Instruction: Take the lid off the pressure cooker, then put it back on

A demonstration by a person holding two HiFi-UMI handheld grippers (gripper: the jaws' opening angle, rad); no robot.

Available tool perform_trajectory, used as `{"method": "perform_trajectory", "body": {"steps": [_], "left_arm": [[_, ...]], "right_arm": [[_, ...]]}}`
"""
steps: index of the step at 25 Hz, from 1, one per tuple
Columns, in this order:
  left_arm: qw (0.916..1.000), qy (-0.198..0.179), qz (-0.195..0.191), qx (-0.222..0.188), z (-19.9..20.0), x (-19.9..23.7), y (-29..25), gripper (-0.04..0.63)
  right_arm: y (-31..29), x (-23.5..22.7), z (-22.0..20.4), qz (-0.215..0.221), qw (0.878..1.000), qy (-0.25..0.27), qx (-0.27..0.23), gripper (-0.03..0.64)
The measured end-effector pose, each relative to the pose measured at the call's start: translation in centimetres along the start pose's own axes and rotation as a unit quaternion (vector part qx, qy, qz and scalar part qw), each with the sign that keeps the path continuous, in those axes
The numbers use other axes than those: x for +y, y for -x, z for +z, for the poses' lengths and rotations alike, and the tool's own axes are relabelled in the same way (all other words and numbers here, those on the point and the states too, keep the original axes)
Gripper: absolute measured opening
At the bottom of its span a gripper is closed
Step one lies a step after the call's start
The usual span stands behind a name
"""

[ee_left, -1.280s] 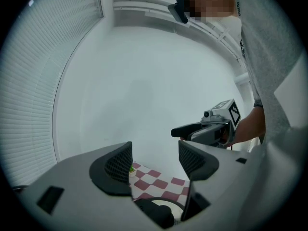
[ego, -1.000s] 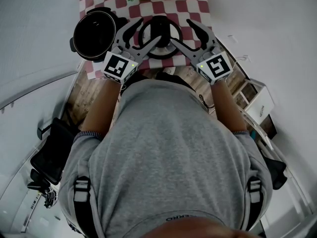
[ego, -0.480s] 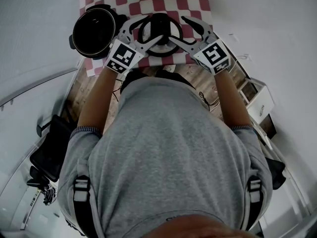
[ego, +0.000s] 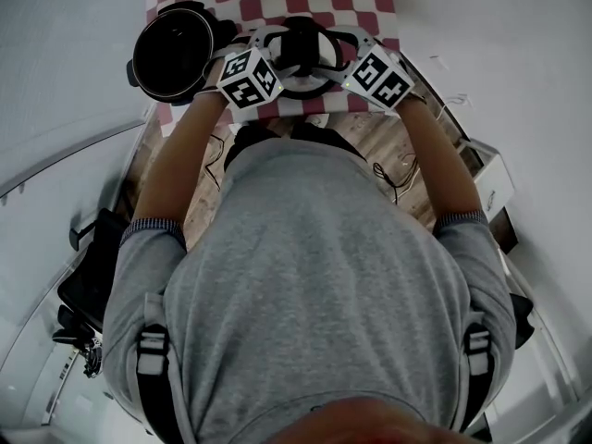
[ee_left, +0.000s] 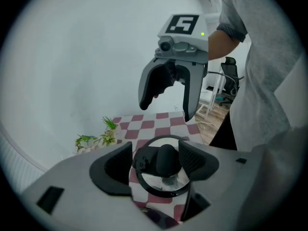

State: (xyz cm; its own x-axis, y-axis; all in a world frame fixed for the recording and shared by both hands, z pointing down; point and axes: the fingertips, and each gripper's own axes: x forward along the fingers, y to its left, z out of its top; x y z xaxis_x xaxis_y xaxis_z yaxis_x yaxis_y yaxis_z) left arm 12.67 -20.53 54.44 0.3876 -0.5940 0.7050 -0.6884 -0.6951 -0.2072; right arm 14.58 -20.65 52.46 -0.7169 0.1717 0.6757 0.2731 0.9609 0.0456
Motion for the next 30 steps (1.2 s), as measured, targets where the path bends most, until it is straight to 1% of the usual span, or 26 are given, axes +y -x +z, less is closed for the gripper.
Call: {"method": "perform_trajectory", "body": {"steps": [4,8,13,17,20,25,30], "left_arm": [[0.9972,-0.017,-0.039,0.061,-2.1,-1.1,-2.5,0.327],[0.9940,-0.020,-0.055,0.092,-3.9,-1.6,-4.6,0.325],[0.9894,-0.022,-0.077,0.121,-6.2,-2.1,-6.8,0.318],[0.9864,-0.003,-0.099,0.131,-7.7,-2.9,-8.3,0.313],[0.9838,-0.011,-0.105,0.145,-8.8,-3.3,-9.2,0.311],[0.9803,-0.011,-0.117,0.158,-9.8,-3.7,-10.2,0.311],[0.9759,-0.012,-0.124,0.179,-11.1,-3.8,-11.2,0.311]], "right_arm": [[-2.2,0.0,-2.3,0.021,0.998,0.015,0.049,0.344],[-4.3,0.1,-4.4,0.036,0.995,0.024,0.085,0.344],[-7.4,0.3,-7.5,0.057,0.990,0.032,0.126,0.342],[-9.3,0.4,-9.4,0.066,0.984,0.046,0.158,0.341],[-10.5,0.8,-10.4,0.075,0.979,0.058,0.180,0.337],[-12.0,1.1,-11.6,0.090,0.971,0.069,0.209,0.337],[-12.9,1.2,-11.8,0.096,0.968,0.073,0.219,0.333]]}}
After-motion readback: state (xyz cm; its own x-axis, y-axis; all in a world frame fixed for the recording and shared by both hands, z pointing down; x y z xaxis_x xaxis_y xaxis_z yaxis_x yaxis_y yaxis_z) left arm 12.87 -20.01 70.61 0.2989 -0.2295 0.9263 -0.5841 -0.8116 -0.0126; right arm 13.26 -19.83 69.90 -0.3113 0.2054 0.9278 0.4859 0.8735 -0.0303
